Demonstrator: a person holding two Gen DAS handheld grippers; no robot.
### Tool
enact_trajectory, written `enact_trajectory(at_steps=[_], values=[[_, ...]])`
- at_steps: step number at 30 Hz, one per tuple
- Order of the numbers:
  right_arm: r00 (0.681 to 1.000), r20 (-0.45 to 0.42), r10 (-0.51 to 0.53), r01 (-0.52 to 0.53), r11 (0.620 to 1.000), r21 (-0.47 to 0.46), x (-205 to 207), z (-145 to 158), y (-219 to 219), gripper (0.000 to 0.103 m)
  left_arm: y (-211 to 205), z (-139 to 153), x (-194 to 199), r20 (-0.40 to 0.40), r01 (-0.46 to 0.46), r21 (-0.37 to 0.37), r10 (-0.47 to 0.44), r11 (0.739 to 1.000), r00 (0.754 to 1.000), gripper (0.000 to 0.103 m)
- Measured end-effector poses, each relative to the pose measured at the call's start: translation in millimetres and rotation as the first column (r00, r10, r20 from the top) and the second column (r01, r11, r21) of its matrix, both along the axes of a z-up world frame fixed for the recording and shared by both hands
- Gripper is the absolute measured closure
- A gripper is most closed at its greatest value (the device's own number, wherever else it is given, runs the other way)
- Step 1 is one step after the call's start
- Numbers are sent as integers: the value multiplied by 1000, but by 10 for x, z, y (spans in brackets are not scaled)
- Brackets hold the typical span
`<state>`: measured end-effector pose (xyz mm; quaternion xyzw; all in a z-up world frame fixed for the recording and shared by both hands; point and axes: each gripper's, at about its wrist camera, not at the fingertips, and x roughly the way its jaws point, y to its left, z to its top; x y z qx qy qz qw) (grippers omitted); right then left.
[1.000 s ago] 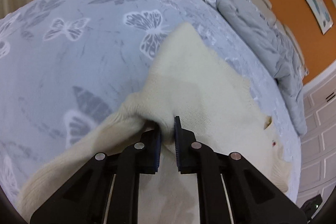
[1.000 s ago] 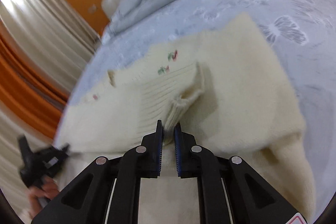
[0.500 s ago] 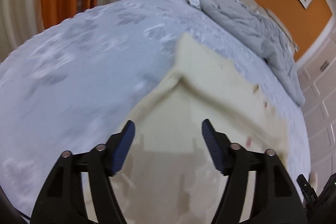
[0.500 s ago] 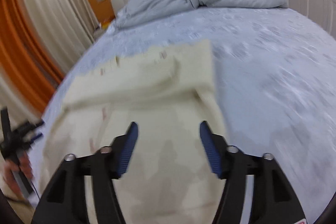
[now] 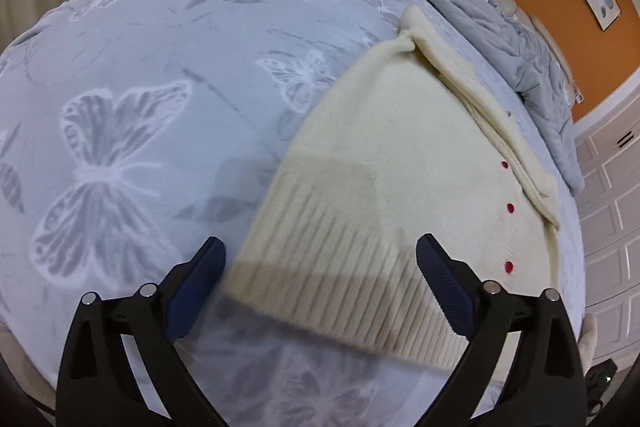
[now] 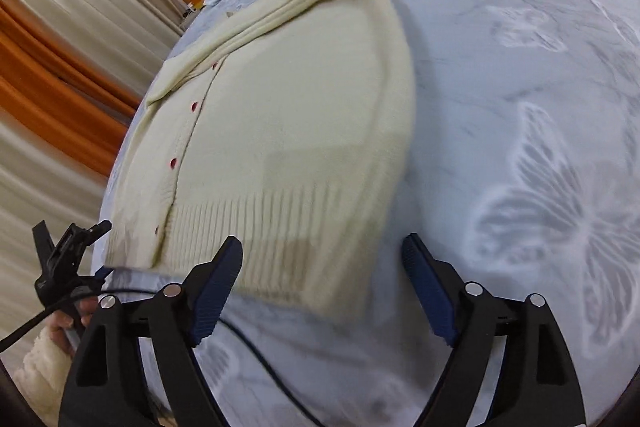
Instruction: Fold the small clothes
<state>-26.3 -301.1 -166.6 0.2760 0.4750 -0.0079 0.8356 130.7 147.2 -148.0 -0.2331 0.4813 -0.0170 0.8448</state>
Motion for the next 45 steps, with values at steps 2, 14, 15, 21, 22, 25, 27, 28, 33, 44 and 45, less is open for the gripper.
enact_trajectory(at_steps=[2, 14, 15, 21, 22, 25, 27, 28, 33, 44, 45], values=[[1000, -1, -8, 8, 1000, -15, 61, 13, 37, 30, -63, 10, 85, -14, 1, 22, -1, 1000, 1000, 12], [984, 165, -65, 51, 995, 86, -279, 856, -152, 96, 152, 733, -269, 6, 68, -168, -68, 983, 998, 95], [983, 173, -61, 47, 996, 80, -352, 917, -183, 96, 158, 806, -384, 9, 78, -172, -78, 982, 997, 95], [996, 83, 25, -31, 997, 72, -1141, 1074, -166, 96, 302, 997, -1311, -31, 136, -176, -144, 975, 989, 95], [997, 65, 39, -44, 996, 74, -1284, 1078, -153, 96, 349, 1020, -1506, -41, 141, -185, -151, 973, 988, 95], [997, 17, 71, -72, 993, 92, -1902, 1190, -51, 95, 461, 1103, -2021, -72, 138, -226, -158, 964, 985, 95], [997, 33, 76, -79, 992, 99, -2161, 1384, 13, 95, 481, 1240, -2279, -72, 120, -263, -143, 957, 987, 95], [996, 51, 74, -79, 993, 93, -2199, 1460, 32, 95, 460, 1297, -2326, -64, 115, -271, -137, 956, 988, 95], [963, 254, 87, -77, 996, -50, -1545, 1998, -167, 95, 172, 1842, -1673, 141, 214, -207, -187, 955, 972, 94], [961, 190, -203, 227, 967, -115, 758, 1426, -932, 77, -580, 1251, 788, 66, 8, 112, -15, 994, 998, 61], [956, 212, -202, 227, 968, -104, 656, 1423, -900, 62, -532, 1239, 723, 88, 3, 101, -12, 995, 996, 50]])
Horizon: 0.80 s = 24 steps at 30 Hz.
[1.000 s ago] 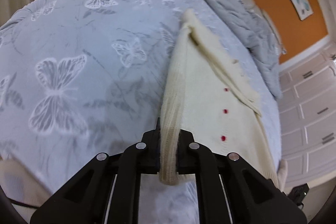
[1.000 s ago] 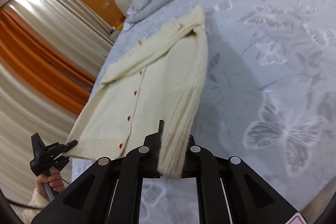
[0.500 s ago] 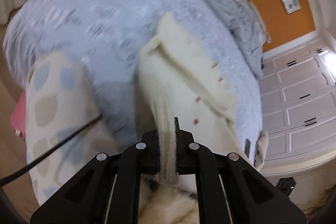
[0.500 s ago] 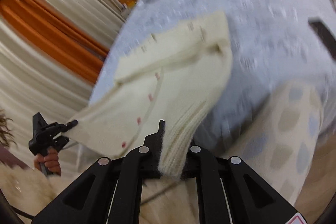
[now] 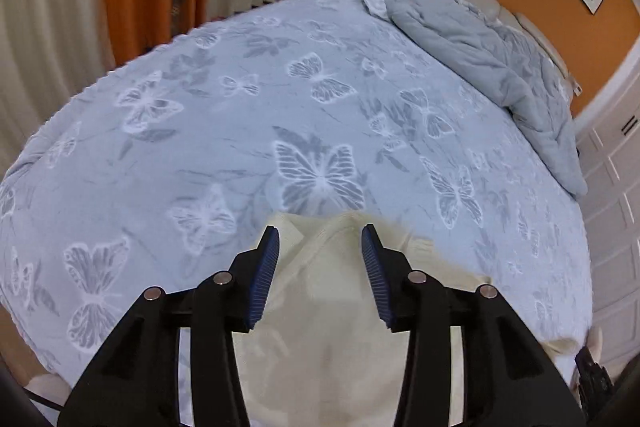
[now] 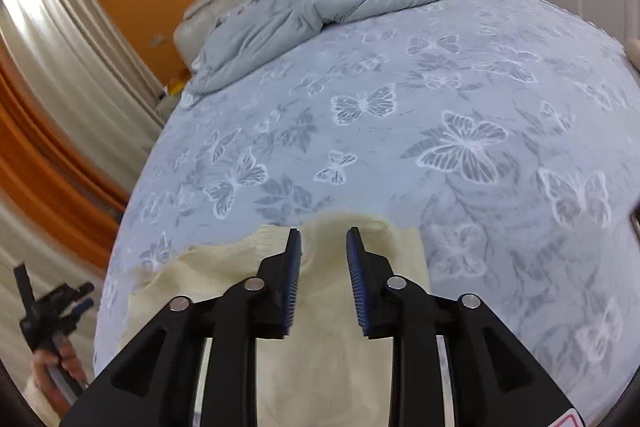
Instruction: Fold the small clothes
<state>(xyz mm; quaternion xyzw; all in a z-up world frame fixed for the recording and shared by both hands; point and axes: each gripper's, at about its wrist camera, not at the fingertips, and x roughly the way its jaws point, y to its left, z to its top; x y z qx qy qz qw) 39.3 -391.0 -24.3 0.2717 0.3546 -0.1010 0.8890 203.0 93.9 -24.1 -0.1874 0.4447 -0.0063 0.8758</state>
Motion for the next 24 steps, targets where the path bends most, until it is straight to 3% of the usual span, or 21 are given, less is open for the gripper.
enact_trajectory(at_steps=[1, 2, 5, 10, 11, 13, 14, 15, 16, 21, 22, 24], values=[[1000, 11, 4, -4, 1000, -4, -81, 17, 20, 44, 18, -3, -49, 9, 3, -2, -3, 1000, 1000, 32], [1000, 24, 3, -2, 999, -35, -211, 25, 70, 38, 44, -18, -120, 12, 6, 7, -6, 1000, 1000, 29], [1000, 12, 24, -22, 994, -107, -471, -77, 117, 35, 100, -98, -310, 36, 53, 33, -55, 998, 998, 29], [987, -158, 38, -52, 995, -86, -427, -562, 71, 34, 32, -499, -352, -83, 62, 61, -57, 996, 995, 29], [979, -202, 25, -40, 997, -70, -405, -698, 35, 34, 16, -570, -354, -105, 55, 61, -49, 997, 993, 30], [971, -239, 13, -25, 998, -51, -413, -833, 9, 35, 14, -712, -352, -147, 52, 63, -42, 997, 988, 54], [969, -247, 26, -35, 999, -31, -410, -907, 7, 40, 10, -785, -340, -182, 54, 73, -40, 996, 982, 62], [968, -244, 54, -60, 998, -14, -404, -934, 25, 80, 26, -814, -356, -189, 50, 79, -34, 996, 981, 77], [967, -242, 76, -82, 997, -12, -392, -937, 39, 95, 50, -810, -379, -186, 45, 84, -28, 995, 982, 86], [993, -102, 62, -67, 997, -48, -575, -390, 27, 95, 226, -584, -590, -156, 21, 25, -17, 999, 988, 90], [989, -134, 70, -81, 993, -81, -588, -457, 36, 95, 221, -612, -629, -166, 24, 47, -15, 999, 986, 90], [956, -282, 83, -120, 986, -115, -509, -817, 26, 95, 202, -822, -652, -208, 30, 114, -6, 993, 978, 90]])
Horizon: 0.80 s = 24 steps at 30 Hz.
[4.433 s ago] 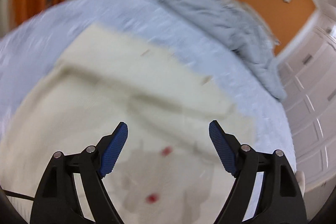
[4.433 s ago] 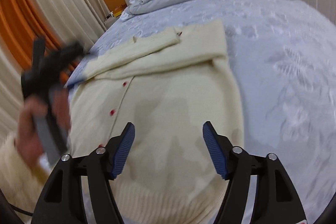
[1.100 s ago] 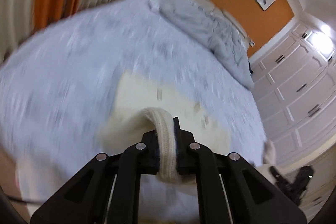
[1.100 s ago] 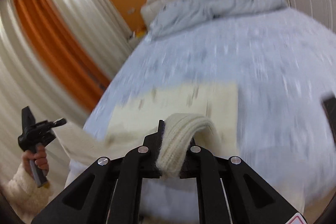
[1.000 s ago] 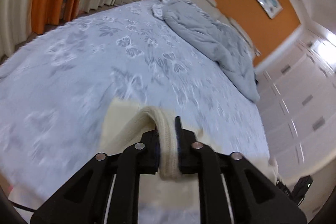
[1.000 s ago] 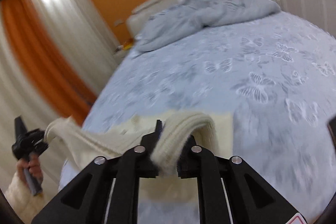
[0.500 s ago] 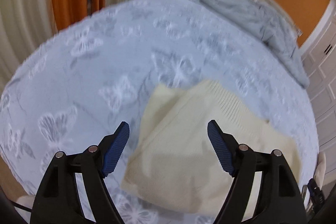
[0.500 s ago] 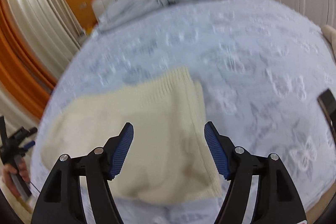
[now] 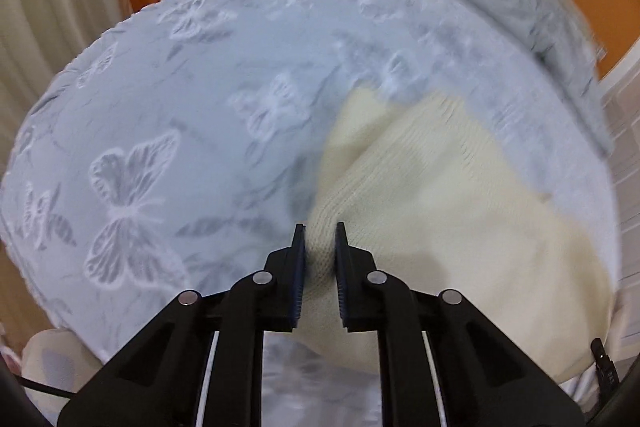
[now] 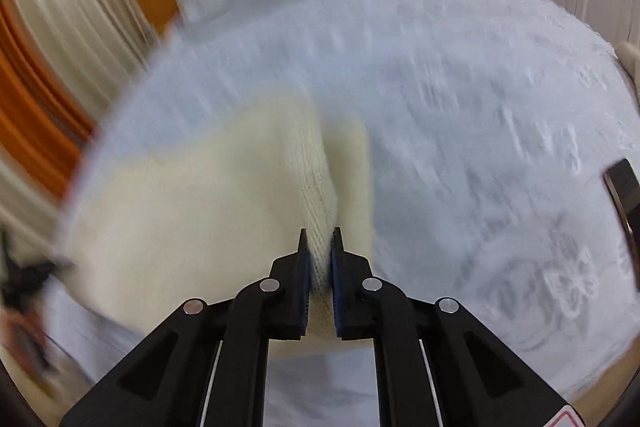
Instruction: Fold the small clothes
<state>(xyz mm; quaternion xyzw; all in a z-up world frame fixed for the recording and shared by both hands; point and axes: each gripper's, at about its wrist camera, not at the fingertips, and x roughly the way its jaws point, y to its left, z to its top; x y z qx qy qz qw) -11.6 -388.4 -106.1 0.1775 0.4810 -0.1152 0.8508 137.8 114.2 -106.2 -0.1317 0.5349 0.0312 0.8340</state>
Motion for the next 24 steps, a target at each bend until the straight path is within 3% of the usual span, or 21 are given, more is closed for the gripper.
enact_trajectory(at_steps=[1, 2, 5, 8, 11, 12, 14, 15, 16, 20, 24], values=[[998, -66, -3, 4, 1000, 19, 8, -236, -31, 95, 2, -111, 4, -16, -4, 4, 4, 1000, 1000, 89], [998, -59, -22, 25, 998, 53, -31, -286, -60, 95, 24, -145, -16, -5, -14, -5, 14, 1000, 1000, 89], [996, 25, -83, 81, 995, 56, -136, 6, -38, 91, 60, -45, -64, 18, -36, -42, 37, 998, 999, 89], [990, 124, -60, 68, 996, -58, -212, 387, 146, 86, 86, -46, -66, 10, -33, -41, 33, 999, 999, 86], [990, 139, -37, 49, 995, -87, -264, 467, 258, 80, 128, 39, -149, 25, -42, -59, 44, 997, 999, 82], [990, 139, -27, 37, 997, -71, -277, 461, 296, 80, 167, 131, -231, 59, -48, -115, 54, 992, 997, 79], [988, 153, 9, -2, 999, -49, -329, 456, 450, 80, 200, 246, -360, 104, -42, -188, 63, 981, 993, 67], [988, 152, 35, -29, 999, -41, -322, 428, 535, 80, 204, 287, -445, 114, -52, -204, 76, 978, 991, 57], [988, 143, 57, -53, 998, -32, -304, 395, 631, 80, 191, 281, -482, 105, -59, -199, 81, 978, 991, 54], [981, 112, 159, -176, 972, 157, -137, 148, 1122, 81, 87, 81, -522, 51, -65, -166, 75, 984, 996, 54], [939, 127, 318, -333, 936, 113, 137, 169, 1793, 81, 173, -144, -537, -11, -166, -168, 167, 972, 986, 52]])
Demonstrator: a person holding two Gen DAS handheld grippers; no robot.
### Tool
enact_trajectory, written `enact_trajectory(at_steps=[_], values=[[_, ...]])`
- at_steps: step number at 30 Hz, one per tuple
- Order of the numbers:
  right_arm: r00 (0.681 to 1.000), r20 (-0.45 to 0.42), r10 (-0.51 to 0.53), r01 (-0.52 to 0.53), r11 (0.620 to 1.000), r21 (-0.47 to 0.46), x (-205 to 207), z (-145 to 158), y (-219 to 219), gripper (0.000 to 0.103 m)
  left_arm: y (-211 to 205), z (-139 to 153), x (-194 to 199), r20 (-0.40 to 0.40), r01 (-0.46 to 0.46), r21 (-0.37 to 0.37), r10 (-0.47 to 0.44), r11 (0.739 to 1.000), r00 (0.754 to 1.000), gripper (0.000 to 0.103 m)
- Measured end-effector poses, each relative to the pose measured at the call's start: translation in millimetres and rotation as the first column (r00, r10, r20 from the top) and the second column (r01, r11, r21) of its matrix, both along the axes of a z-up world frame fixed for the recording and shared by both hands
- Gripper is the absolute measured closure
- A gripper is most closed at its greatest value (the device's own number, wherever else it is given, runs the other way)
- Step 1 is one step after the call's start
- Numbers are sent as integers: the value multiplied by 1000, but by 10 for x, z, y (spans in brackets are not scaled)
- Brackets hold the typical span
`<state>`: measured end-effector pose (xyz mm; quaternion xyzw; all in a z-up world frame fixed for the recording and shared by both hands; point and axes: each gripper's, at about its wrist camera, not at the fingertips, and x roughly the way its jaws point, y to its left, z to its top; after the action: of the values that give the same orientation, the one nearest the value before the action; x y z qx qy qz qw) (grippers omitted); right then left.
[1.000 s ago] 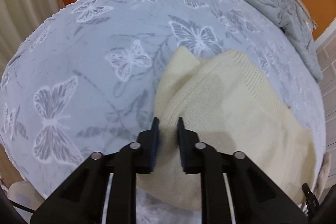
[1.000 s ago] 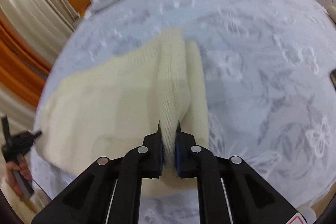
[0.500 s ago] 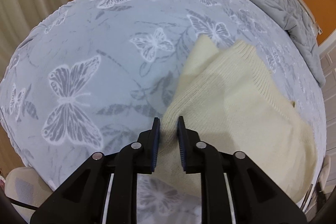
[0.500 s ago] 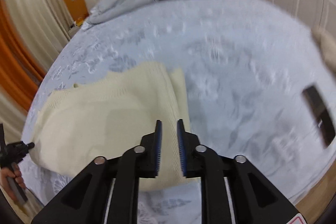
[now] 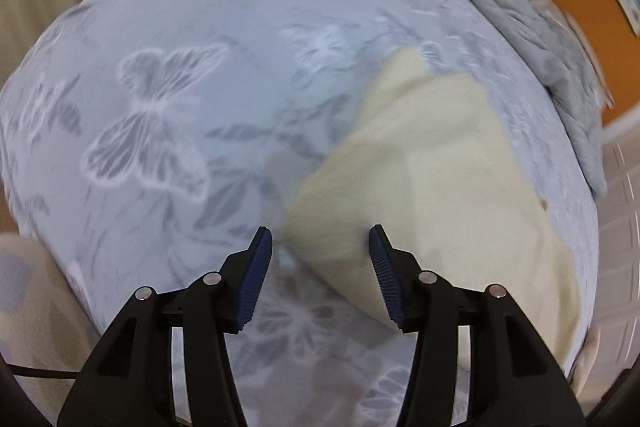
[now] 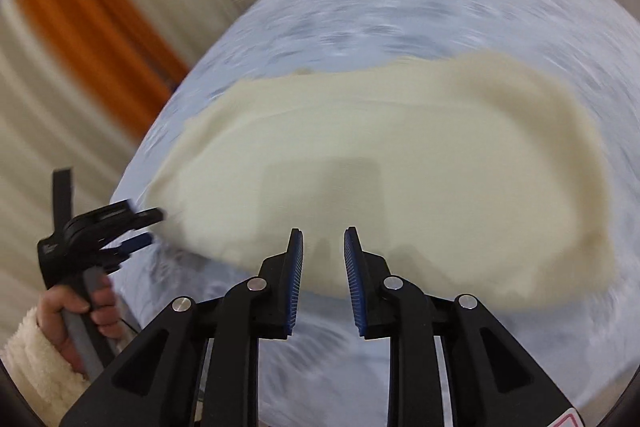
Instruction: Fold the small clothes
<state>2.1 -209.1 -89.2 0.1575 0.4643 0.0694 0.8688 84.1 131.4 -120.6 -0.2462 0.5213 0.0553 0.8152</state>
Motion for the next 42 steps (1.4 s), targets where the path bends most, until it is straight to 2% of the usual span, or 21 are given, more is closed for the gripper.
enact_trajectory(at_steps=[3, 5, 6, 8, 10, 13, 15, 21, 22, 24, 27, 29, 31, 34, 36, 37, 38, 39, 41, 42], values=[[998, -21, 63, -64, 997, -51, 275, -115, 323, 81, 55, -14, -14, 4, 3, -18, -3, 1000, 1000, 52], [987, -134, 85, -100, 989, -106, 516, -515, 452, 81, 80, -2, -18, 11, 10, -24, -10, 1000, 1000, 52], [988, -123, 91, -107, 987, -123, 534, -557, 465, 82, 107, 10, -26, 14, 6, -42, -5, 999, 1000, 53], [989, -117, 89, -107, 982, -156, 535, -463, 529, 80, 180, 36, -37, 33, -13, -100, 16, 995, 999, 52], [995, -68, 68, -76, 991, -113, 478, -274, 507, 82, 214, 44, -37, 47, -26, -132, 33, 991, 998, 38], [1000, 10, 16, -15, 988, -155, 489, -31, 502, 82, 210, -77, 2, 10, -60, -162, 63, 985, 998, 35], [1000, -4, -12, 11, 984, -176, 615, -62, 479, 82, 173, -225, 56, -45, -82, -200, 74, 976, 996, 33], [995, -40, -96, 91, 988, -122, 950, -242, 216, 82, 134, -253, 136, -50, -149, -218, 142, 965, 989, 31], [994, -48, -97, 91, 988, -122, 987, -272, 190, 82, 140, -259, 155, -54, -156, -223, 148, 962, 987, 32], [989, -122, -87, 71, 989, -129, 1157, -460, 218, 82, 152, -270, 169, -60, -164, -231, 154, 959, 986, 32], [989, -122, -79, 64, 990, -126, 1194, -411, 207, 83, 150, -278, 191, -65, -154, -224, 143, 962, 988, 32], [991, -74, -112, 106, 991, -78, 1068, -224, 62, 83, 157, -272, 192, -67, -144, -223, 132, 964, 989, 32], [986, -19, -168, 165, 982, -87, 862, -75, -165, 83, 162, -275, 245, -68, -135, -227, 122, 964, 990, 32], [957, 3, -292, 290, 948, -129, 445, -21, -796, 83, 145, -275, 265, -62, -120, -213, 110, 970, 992, 31], [921, -23, -389, 378, 905, -196, 239, -127, -1249, 83, 111, -274, 277, -54, -105, -194, 96, 975, 994, 30], [901, -40, -432, 412, 881, -234, 171, -205, -1450, 96, 107, -278, 275, -50, -100, -188, 92, 977, 995, 28], [889, -67, -453, 425, 870, -248, 111, -321, -1666, 103, 92, -277, 280, -45, -98, -182, 91, 978, 995, 26], [884, -102, -456, 425, 875, -234, 88, -405, -1791, 103, 70, -273, 281, -42, -99, -172, 93, 980, 995, 24], [880, -89, -466, 447, 878, -172, 28, -325, -1795, 103, 25, -261, 301, -47, -108, -149, 102, 983, 994, 23], [894, -56, -444, 431, 888, -161, 32, -228, -1678, 91, 10, -262, 306, -52, -113, -145, 107, 983, 993, 23]])
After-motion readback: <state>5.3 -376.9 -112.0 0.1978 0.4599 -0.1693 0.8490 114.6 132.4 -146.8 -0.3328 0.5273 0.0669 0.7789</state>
